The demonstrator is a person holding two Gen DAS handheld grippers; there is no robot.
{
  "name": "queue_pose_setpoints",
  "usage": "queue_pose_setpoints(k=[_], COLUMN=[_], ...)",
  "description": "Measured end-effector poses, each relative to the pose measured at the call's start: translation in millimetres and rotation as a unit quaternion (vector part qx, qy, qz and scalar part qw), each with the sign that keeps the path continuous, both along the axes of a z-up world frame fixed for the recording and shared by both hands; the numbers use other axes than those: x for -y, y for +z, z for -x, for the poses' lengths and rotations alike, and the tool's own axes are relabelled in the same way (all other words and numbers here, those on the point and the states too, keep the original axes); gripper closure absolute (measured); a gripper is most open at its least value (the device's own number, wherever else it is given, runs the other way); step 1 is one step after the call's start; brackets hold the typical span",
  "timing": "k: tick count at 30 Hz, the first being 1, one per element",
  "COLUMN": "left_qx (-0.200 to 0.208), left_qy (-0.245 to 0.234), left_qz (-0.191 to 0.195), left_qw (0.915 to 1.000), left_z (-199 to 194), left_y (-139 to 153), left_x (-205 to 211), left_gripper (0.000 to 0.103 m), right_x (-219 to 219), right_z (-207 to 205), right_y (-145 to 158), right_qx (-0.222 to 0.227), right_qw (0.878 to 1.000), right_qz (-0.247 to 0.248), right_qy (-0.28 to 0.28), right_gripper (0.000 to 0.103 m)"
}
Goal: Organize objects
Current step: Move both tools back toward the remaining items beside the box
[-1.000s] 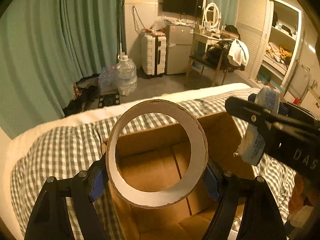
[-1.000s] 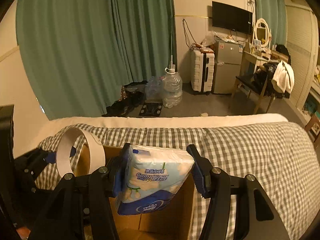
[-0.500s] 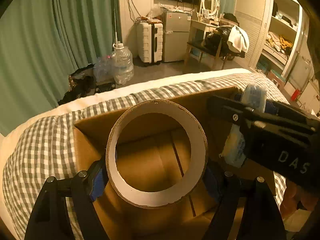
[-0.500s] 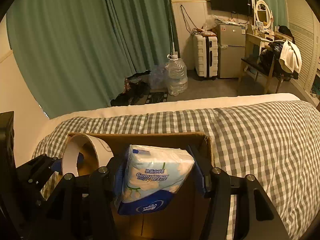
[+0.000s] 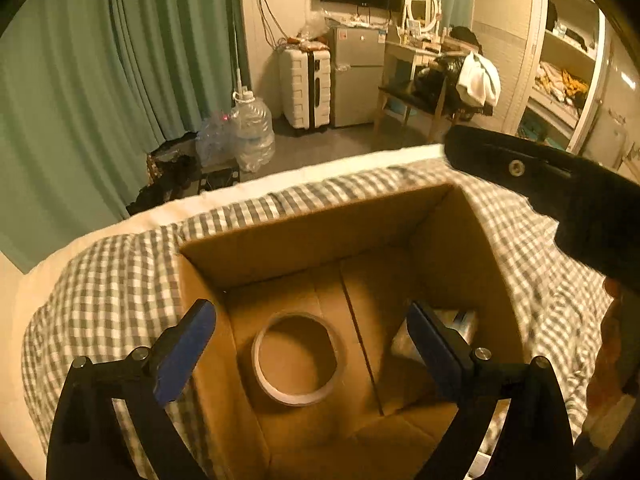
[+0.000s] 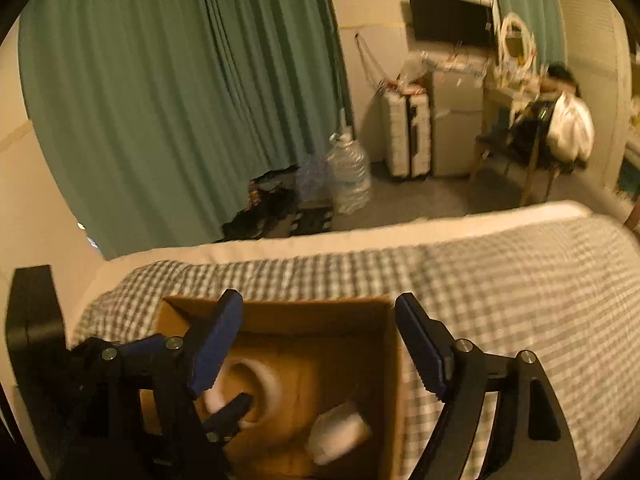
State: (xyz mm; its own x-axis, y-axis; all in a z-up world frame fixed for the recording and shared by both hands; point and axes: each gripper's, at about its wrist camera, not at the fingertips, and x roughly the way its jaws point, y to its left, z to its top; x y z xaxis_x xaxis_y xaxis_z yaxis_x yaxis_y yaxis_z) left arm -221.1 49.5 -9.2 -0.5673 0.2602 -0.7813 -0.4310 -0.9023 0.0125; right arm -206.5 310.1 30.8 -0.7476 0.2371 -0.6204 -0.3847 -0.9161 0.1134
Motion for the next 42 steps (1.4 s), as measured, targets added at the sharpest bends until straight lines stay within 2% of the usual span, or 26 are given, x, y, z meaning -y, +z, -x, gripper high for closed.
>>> queue_pose_setpoints(k=[4, 9, 11, 15, 22, 27, 31, 42], left_qx=[-0.017, -0.036, -0.048, -0.063, -0.084, -0.075, -0.064, -0.022], left_qy=[0.013, 0.028, 0.037, 0.047, 0.059, 0.062, 0.066, 0.056], left_qz=[-0.012, -0.026, -0.031, -0.038, -0.044, -0.049, -0.035, 0.033], left_qw=[0.9997, 0.9986, 0.9977, 0.9962, 0.9938, 0.9940, 0.9951, 0.9976], left_z=[-18.6, -49.4, -66.3, -92.0, -130.6, -143.6, -145.6, -136.7], left_y=[30.8, 73.4, 89.7, 111.2, 126.4, 106.3, 71.7, -46.3], left_x=[15.5, 37.6, 47.2, 59.4, 74.1, 73.3, 64.8, 39.1], left_gripper=[0.003, 0.002, 0.001, 0.001, 0.000, 0.000, 0.000, 0.000], right_x=[7.2, 23.1, 33.5, 55.8, 89.5, 95.7, 94.1, 73.8], right_z=[-20.6, -52.8, -70.4, -99.8, -144.5, -163.8, -170.8, -153.1], right_y=[33.0, 79.0, 95.9, 120.5, 131.8, 111.0, 77.4, -69.2], right_qx=[-0.015, -0.036, -0.050, -0.055, -0.046, -0.022, 0.011, 0.146], right_qw=[1.000, 0.999, 0.998, 0.997, 0.995, 0.996, 0.997, 0.988], right_qz=[-0.018, -0.038, -0.037, -0.058, -0.092, -0.089, -0.076, -0.049], right_qy=[-0.010, -0.014, -0.005, -0.001, 0.004, 0.016, 0.028, 0.030], right_gripper=[0.018, 0.016, 0.012, 0.007, 0.002, 0.002, 0.002, 0.002])
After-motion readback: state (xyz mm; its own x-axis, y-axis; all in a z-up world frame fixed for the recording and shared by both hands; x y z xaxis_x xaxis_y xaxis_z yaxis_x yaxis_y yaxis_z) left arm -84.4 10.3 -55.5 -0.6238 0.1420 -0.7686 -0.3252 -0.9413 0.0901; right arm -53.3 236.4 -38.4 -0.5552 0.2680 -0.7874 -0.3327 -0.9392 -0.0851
